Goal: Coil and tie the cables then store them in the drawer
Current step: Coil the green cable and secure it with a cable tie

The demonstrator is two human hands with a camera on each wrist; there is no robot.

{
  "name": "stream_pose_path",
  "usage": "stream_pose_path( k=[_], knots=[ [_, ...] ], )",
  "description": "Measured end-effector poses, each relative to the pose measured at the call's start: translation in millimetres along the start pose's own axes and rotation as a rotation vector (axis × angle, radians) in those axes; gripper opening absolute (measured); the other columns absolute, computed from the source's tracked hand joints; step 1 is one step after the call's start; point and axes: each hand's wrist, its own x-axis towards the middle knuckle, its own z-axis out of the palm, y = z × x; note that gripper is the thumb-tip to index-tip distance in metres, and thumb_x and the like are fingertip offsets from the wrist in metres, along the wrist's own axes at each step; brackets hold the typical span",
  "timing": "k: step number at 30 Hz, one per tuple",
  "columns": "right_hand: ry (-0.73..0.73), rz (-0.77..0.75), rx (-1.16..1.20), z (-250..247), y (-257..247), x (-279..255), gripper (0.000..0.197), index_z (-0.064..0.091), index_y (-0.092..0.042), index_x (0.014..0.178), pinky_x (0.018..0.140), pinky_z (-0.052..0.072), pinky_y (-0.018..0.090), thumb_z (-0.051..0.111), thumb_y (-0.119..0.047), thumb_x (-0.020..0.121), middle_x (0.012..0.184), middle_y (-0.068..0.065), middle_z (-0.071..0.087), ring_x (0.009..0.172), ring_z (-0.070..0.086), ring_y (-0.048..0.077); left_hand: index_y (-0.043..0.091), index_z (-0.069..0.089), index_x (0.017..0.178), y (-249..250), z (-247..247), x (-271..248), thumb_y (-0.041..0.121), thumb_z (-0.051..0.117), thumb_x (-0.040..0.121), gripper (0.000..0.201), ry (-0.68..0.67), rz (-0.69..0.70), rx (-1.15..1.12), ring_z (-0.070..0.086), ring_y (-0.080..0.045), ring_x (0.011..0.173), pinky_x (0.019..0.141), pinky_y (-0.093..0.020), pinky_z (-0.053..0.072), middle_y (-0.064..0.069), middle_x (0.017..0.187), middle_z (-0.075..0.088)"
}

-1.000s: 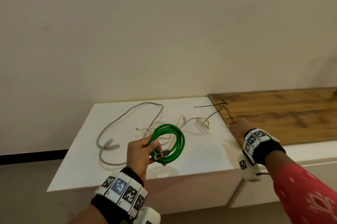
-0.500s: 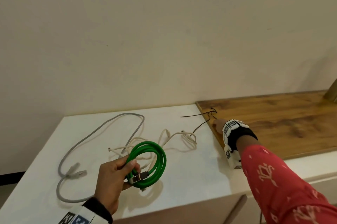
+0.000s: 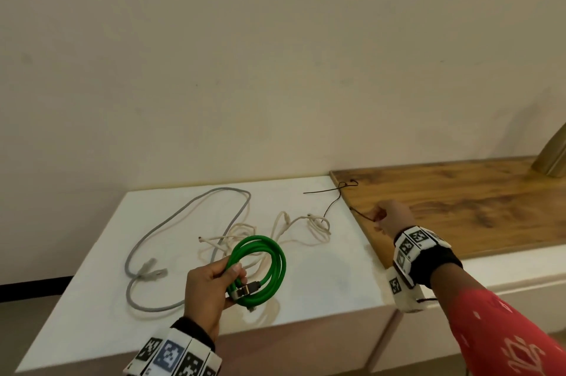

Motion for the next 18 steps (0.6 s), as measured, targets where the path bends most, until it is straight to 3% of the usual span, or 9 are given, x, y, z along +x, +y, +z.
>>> stream_pose_path(
  k=[2,4,6,8,11,15,18],
  knots=[
    [0.038,-0.06,0.146,-3,-7,-26,0.034,0.054,-0.015,0.068,0.049,0.046,0.019,0.044,0.014,0.081,0.074,0.009,0.061,0.064,0.061,0.023,-0.003,0.067,0.085,1,0,-8,-0.001,0.054,0.086,0.012,0.011,0.013,-0.003,0.059,-0.032,0.071,0.049,-0.029,0.055,-0.017,0.069,0.058],
    [0.022,-0.109,0.236,-6,-19,-55,0.03,0.058,-0.014,0.076,0.046,0.039,0.012,0.045,0.013,0.083,0.067,0.003,0.059,0.056,0.056,0.013,-0.001,0.068,0.083,4,0,-18,-0.002,0.056,0.086,0.012,0.036,0.028,-0.002,0.06,-0.034,0.073,0.049,-0.029,0.054,-0.017,0.068,0.059],
    [-0.038,-0.165,0.27,-7,-33,-83,0.029,0.064,-0.012,0.082,0.047,0.038,0.01,0.045,0.009,0.085,0.067,0.0,0.06,0.054,0.052,0.008,0.005,0.068,0.073,6,0,-28,-0.002,0.057,0.085,0.017,0.048,0.048,0.02,0.059,-0.034,0.072,0.057,-0.036,0.056,-0.016,0.066,0.058],
    [-0.119,-0.211,0.327,-8,-50,-108,0.027,0.067,-0.007,0.09,0.045,0.036,0.01,0.044,0.007,0.087,0.072,0.001,0.061,0.053,0.046,0.009,0.015,0.071,0.064,7,-2,-37,-0.002,0.059,0.083,0.028,0.064,0.059,0.049,0.058,-0.033,0.07,0.073,-0.05,0.056,-0.015,0.064,0.058],
    [-0.22,-0.261,0.45,-9,-83,-147,0.025,0.066,-0.002,0.091,0.042,0.033,0.012,0.043,0.008,0.088,0.07,0.001,0.06,0.052,0.039,0.01,0.03,0.07,0.055,9,-6,-51,0.0,0.063,0.08,0.04,0.13,0.099,0.104,0.058,-0.028,0.067,0.077,-0.055,0.055,-0.012,0.06,0.06],
    [-0.309,-0.325,0.482,-5,-113,-193,0.023,0.066,-0.007,0.085,0.039,0.035,0.015,0.047,0.007,0.087,0.068,0.006,0.06,0.05,0.046,0.013,0.019,0.065,0.07,16,-14,-68,-0.002,0.064,0.079,0.023,0.236,0.119,0.096,0.059,-0.027,0.066,0.075,-0.052,0.056,-0.012,0.064,0.063],
    [-0.349,-0.361,0.358,7,-121,-216,0.019,0.067,-0.004,0.089,0.038,0.04,0.015,0.05,0.003,0.086,0.066,0.014,0.062,0.043,0.049,0.012,0.01,0.059,0.08,19,-23,-76,0.002,0.067,0.077,0.012,0.289,0.129,0.115,0.061,-0.027,0.064,0.069,-0.043,0.057,-0.016,0.069,0.065]
  ],
)
